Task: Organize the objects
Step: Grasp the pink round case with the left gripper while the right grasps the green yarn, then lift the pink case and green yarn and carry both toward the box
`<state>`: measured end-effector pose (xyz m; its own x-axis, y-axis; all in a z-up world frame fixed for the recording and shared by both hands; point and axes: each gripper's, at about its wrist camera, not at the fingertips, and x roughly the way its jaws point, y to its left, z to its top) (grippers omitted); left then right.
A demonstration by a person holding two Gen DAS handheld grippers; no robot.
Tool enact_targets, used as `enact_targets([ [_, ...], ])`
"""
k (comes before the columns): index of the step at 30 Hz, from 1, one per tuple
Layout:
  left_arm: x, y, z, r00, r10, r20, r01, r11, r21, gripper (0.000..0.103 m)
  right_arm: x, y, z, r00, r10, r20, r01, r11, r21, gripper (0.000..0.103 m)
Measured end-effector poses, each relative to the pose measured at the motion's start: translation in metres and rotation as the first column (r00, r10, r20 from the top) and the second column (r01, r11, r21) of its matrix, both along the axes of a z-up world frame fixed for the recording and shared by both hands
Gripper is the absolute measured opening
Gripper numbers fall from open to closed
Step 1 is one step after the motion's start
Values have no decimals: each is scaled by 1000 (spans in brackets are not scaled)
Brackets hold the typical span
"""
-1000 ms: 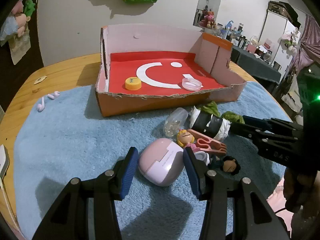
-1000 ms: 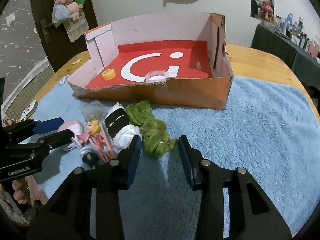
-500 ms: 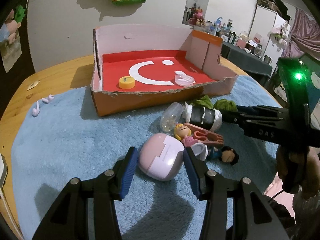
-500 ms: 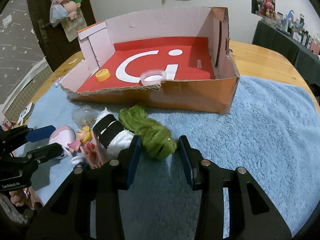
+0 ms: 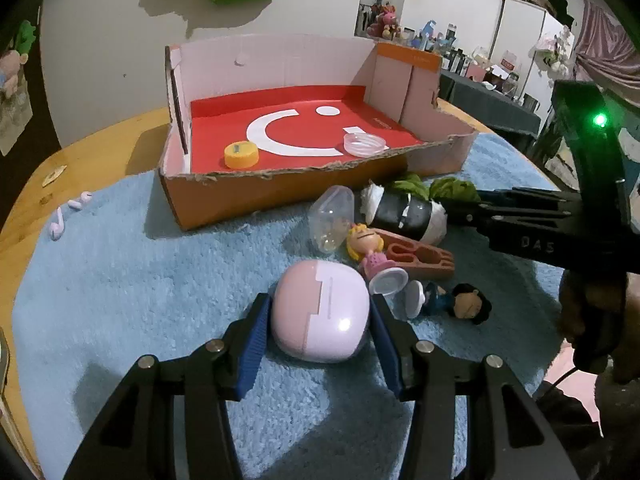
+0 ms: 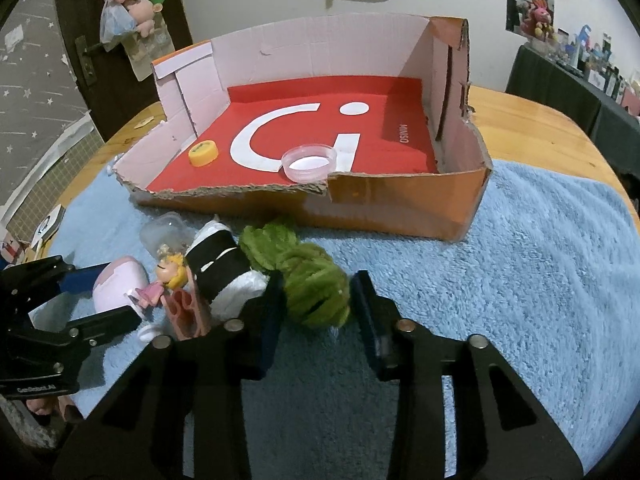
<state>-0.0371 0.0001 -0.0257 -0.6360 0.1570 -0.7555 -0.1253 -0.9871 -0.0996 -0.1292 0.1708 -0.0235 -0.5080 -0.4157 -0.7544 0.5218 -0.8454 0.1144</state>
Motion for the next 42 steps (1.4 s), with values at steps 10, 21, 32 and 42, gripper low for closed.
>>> enact_targets([
  [10,4,2,0,999,31,-9,-31,1000,0,50,11,6,7,1000,17,-4,-18,999,-43,25],
  [21,14,1,6,997,77,-22,-76,997,8,50,37,8,17,997,74,0,-73,994,-84,25],
  [32,17,-3,20,994,95,-61,-93,995,40,50,53,-1,31,994,105,-34,-108,990,-96,25],
  [42,13,-5,29,991,108,-83,-103,993,60,50,52,-4,34,993,113,-35,-116,987,-110,25],
])
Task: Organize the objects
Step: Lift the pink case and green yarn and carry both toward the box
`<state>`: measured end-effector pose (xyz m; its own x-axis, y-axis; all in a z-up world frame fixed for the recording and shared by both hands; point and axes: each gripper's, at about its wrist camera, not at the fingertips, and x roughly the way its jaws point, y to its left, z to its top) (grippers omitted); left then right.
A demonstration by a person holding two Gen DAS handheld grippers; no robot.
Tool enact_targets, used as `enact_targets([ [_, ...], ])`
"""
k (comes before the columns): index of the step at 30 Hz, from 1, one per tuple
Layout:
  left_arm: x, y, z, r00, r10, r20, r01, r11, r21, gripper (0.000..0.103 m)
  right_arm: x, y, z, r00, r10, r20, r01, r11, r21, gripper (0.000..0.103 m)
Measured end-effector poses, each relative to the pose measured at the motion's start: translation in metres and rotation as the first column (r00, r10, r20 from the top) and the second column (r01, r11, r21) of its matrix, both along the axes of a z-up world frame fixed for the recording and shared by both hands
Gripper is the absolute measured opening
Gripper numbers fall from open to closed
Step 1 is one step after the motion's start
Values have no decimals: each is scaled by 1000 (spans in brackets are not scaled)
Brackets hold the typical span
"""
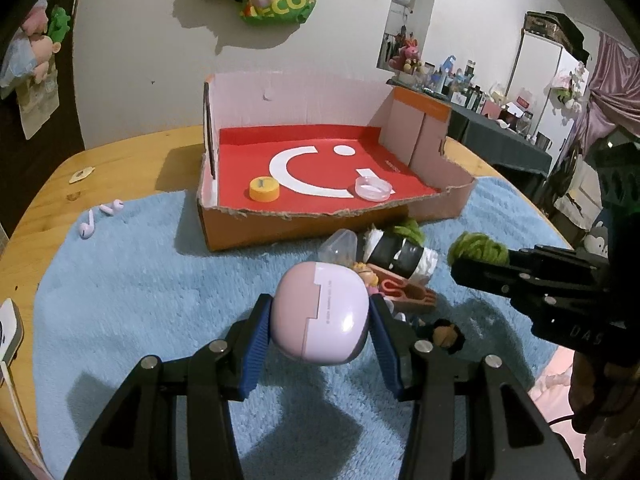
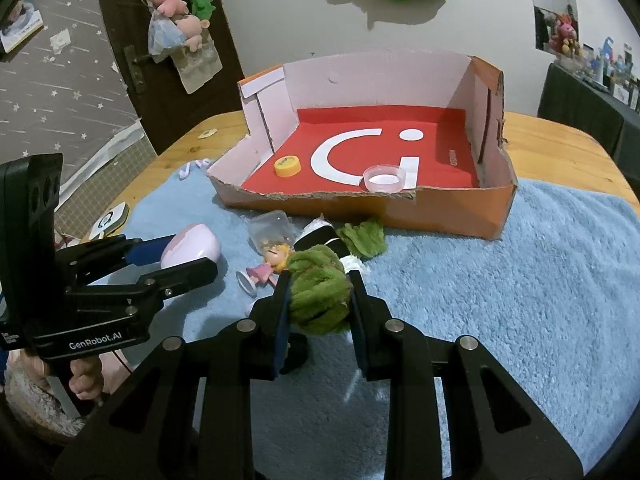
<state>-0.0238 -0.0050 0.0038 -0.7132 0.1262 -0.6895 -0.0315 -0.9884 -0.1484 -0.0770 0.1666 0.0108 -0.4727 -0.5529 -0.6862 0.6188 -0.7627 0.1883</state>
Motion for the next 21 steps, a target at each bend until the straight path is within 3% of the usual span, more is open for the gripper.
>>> enact_targets([
  [21,-7,2,19,999,-13,-46,14,1000,11,50,-7,-1,11,1000,1,-6,-1,1000,-19,25],
])
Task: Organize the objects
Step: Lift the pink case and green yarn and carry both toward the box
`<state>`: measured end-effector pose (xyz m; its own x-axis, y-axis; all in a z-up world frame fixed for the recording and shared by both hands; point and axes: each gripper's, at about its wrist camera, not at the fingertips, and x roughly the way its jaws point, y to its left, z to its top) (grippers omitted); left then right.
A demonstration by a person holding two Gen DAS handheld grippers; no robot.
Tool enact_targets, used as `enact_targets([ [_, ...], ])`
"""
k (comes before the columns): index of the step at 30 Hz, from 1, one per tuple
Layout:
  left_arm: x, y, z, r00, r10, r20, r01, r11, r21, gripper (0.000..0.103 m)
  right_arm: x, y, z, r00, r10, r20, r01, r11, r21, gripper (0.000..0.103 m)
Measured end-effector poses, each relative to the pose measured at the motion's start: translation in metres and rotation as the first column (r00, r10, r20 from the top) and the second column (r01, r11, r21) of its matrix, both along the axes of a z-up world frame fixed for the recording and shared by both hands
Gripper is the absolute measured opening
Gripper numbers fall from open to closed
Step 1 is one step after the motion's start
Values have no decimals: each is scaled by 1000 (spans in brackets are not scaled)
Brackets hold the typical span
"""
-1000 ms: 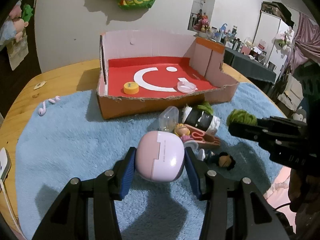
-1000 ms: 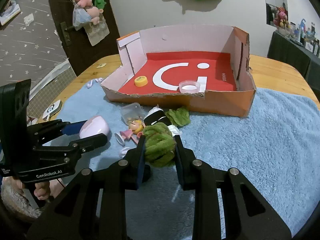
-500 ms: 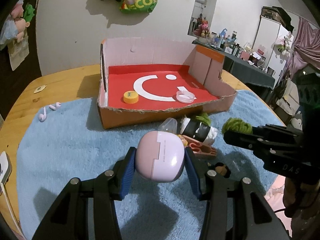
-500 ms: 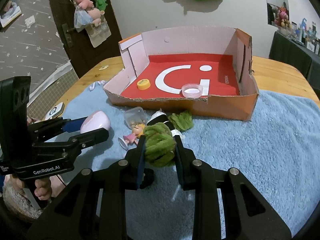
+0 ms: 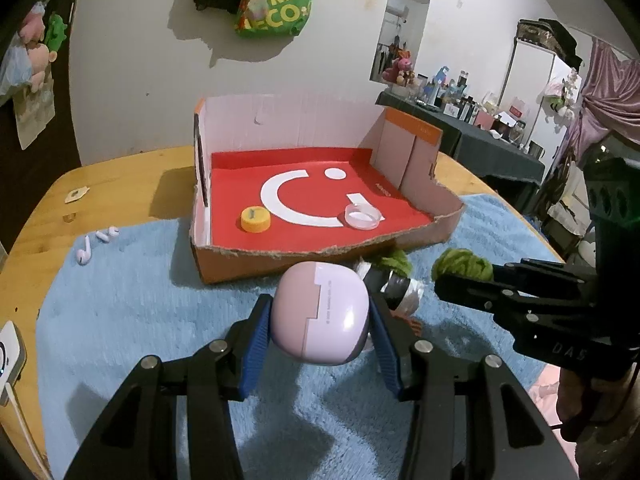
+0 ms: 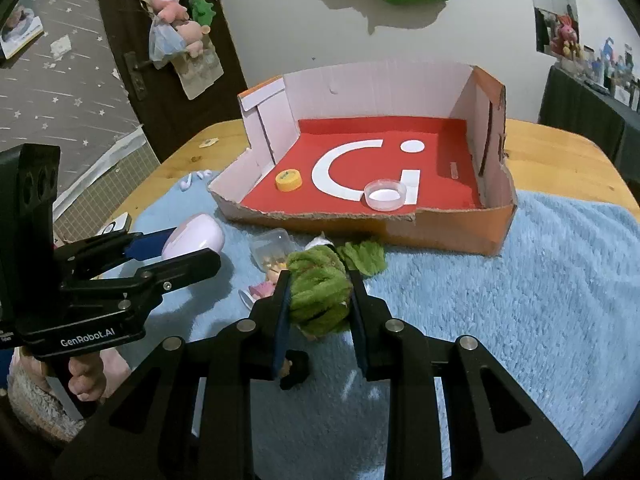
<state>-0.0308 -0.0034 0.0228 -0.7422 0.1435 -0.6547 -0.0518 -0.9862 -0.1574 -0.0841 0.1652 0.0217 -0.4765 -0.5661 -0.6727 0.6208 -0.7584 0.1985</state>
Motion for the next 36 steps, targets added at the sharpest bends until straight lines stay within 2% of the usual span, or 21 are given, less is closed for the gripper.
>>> enact_targets([
  [28,-17,1,19,999,1,-32,-2,1000,-7,50,-11,-4,13,1000,6,-15,-6,1000,-17,25],
  [36,-31,-3,22,1000,11,-20,-11,1000,1,50,-29,-8,18,1000,7,1,-7,1000,-13,25],
])
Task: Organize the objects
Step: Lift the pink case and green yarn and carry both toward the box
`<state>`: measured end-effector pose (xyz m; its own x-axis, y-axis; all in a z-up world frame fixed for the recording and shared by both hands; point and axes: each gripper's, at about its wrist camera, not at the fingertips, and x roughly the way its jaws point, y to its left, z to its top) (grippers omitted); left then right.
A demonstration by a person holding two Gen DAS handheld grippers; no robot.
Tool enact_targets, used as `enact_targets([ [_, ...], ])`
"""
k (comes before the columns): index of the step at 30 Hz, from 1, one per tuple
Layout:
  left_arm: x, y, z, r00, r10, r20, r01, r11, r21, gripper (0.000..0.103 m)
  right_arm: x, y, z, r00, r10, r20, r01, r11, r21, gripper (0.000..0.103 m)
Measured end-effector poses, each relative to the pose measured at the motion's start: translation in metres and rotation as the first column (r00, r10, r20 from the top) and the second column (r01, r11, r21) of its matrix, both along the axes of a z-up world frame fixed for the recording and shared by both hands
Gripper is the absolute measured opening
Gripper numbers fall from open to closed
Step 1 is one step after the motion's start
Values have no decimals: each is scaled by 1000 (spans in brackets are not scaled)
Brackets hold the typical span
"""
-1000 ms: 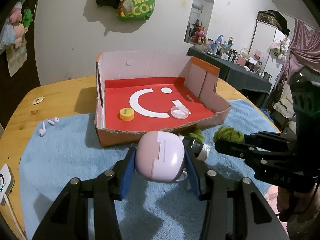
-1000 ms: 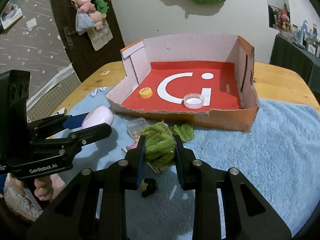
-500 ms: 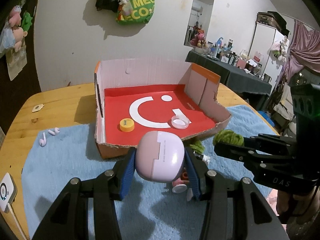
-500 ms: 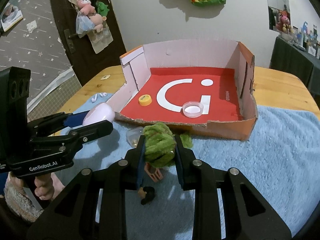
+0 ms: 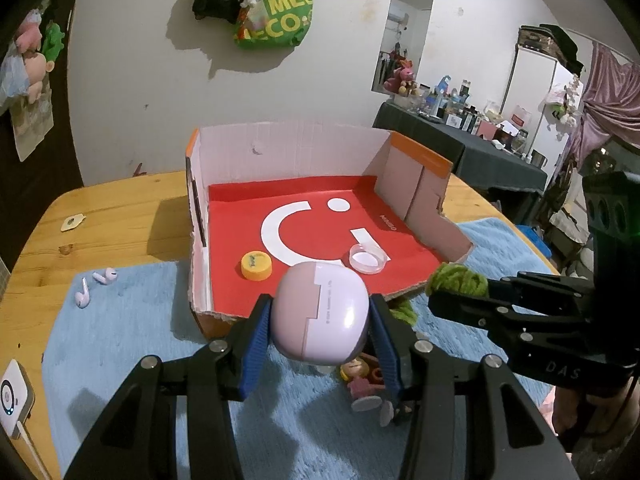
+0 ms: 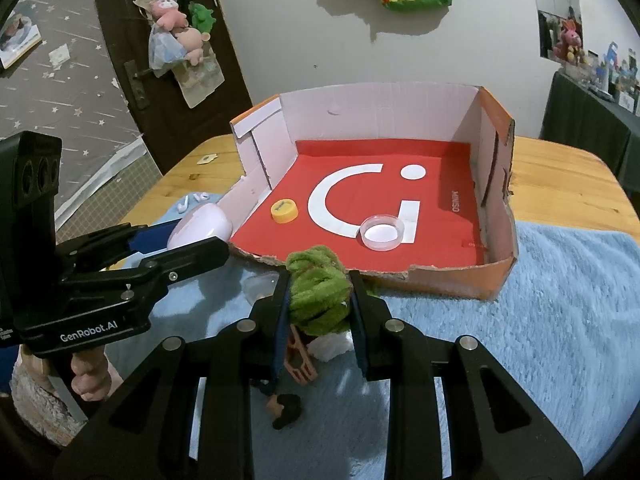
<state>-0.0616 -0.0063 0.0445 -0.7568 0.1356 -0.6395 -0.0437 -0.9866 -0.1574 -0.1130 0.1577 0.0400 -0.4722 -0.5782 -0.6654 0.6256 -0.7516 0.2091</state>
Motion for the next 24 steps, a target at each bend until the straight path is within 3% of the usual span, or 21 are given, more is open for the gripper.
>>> enact_targets([
  [24,-34,-6,-10,999,6,38,-6,1000,5,50,-34,-11,-11,999,3,54,-3,1000,10,25],
])
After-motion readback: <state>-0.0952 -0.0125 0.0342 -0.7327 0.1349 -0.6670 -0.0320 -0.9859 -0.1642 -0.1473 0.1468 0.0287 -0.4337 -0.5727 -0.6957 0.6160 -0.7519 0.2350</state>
